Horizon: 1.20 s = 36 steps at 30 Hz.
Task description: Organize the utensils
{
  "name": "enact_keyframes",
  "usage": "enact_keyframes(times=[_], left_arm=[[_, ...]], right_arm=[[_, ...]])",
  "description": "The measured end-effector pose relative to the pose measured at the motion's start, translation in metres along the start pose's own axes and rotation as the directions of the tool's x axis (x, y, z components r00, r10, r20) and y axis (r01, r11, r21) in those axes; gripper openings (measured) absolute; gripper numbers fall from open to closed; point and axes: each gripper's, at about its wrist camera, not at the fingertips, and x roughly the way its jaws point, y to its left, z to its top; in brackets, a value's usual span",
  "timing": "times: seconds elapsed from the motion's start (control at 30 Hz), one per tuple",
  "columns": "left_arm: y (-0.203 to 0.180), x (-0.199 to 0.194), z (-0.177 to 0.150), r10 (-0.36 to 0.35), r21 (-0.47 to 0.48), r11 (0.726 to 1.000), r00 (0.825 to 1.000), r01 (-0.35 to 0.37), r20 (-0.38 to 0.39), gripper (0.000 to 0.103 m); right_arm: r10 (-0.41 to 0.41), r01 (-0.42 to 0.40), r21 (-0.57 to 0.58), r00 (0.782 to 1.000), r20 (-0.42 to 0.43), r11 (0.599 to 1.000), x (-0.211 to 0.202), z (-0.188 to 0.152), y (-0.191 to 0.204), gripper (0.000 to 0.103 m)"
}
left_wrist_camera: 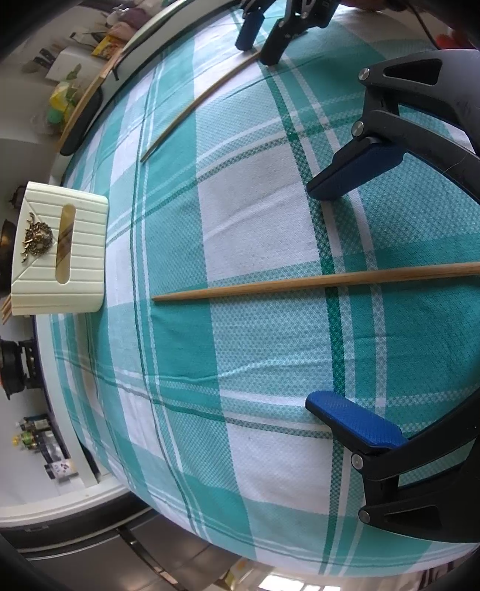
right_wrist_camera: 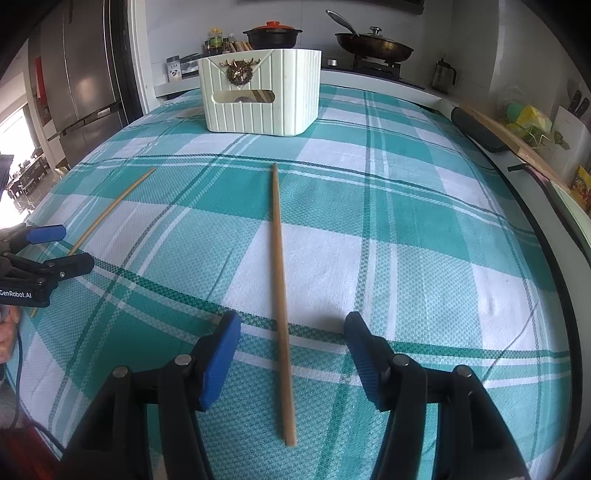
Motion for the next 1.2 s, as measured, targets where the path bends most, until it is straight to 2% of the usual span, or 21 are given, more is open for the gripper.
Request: enact_keyframes(times=[0.13, 0.23, 0.3, 0.47, 0.53, 0.63, 0.77, 0.97, 1.07, 1.1, 1.13, 1.17, 1.2], left_arm=[[0.000, 0.000, 0.001, -0.004, 0.006, 1.000, 1.000, 0.004, -0.010, 0.103], [0.003, -0.001, 0.008, -0.031, 0.042, 0.999, 0.998, 0.033, -0.053, 0.101], [0.011, -0.004, 0.017, -0.039, 0.060, 0.997, 0.998, 0.043, -0.054, 0.101], [0.025, 0.003, 0.042, -0.095, 0.066, 0.993, 0.992, 0.100, -0.082, 0.100], [0.026, 0.012, 0.050, -0.096, 0.074, 0.992, 0.990, 0.104, -0.103, 0.093], [0.027, 0.026, 0.058, -0.090, 0.079, 0.992, 0.987, 0.101, -0.137, 0.086], [0.025, 0.031, 0.065, -0.085, 0.090, 0.991, 0.987, 0.098, -0.136, 0.083], [0.016, 0.032, 0.067, -0.065, 0.115, 0.990, 0.990, 0.079, -0.122, 0.076], [0.009, 0.030, 0.068, -0.080, 0.130, 0.987, 0.990, 0.095, -0.117, 0.055], [0.006, 0.029, 0.068, -0.085, 0.140, 0.985, 0.990, 0.100, -0.114, 0.042], [0.002, 0.028, 0.068, -0.090, 0.154, 0.982, 0.990, 0.106, -0.112, 0.021], [0.000, 0.028, 0.070, -0.097, 0.163, 0.980, 0.989, 0.114, -0.112, 0.010], [-0.003, 0.029, 0.071, -0.100, 0.169, 0.979, 0.989, 0.118, -0.114, 0.006]], right_arm=[[0.002, -0.002, -0.001, 1.000, -0.018, 1.000, 0.000, 0.001, 0.000, 0.060], [0.030, -0.034, -0.038, 0.993, -0.117, 0.999, 0.003, 0.012, -0.002, 0.060], [0.048, -0.062, -0.075, 0.984, -0.174, 0.995, 0.005, 0.020, -0.004, 0.060], [0.077, -0.113, -0.149, 0.970, -0.231, 0.982, 0.019, 0.042, 0.000, 0.059], [0.082, -0.127, -0.170, 0.965, -0.248, 0.977, 0.031, 0.051, 0.005, 0.059], [0.085, -0.130, -0.177, 0.966, -0.244, 0.975, 0.041, 0.066, 0.009, 0.059], [0.094, -0.136, -0.166, 0.967, -0.235, 0.977, 0.051, 0.080, 0.011, 0.055], [0.094, -0.132, -0.160, 0.970, -0.223, 0.978, 0.062, 0.095, 0.013, 0.041], [0.100, -0.132, -0.139, 0.970, -0.221, 0.981, 0.067, 0.101, 0.010, 0.027], [0.100, -0.132, -0.133, 0.970, -0.220, 0.982, 0.069, 0.105, 0.010, 0.015], [0.107, -0.137, -0.125, 0.970, -0.218, 0.983, 0.072, 0.108, 0.009, 0.007], [0.114, -0.141, -0.118, 0.970, -0.213, 0.983, 0.074, 0.111, 0.009, 0.007], [0.122, -0.147, -0.108, 0.970, -0.208, 0.983, 0.076, 0.114, 0.008, 0.006]])
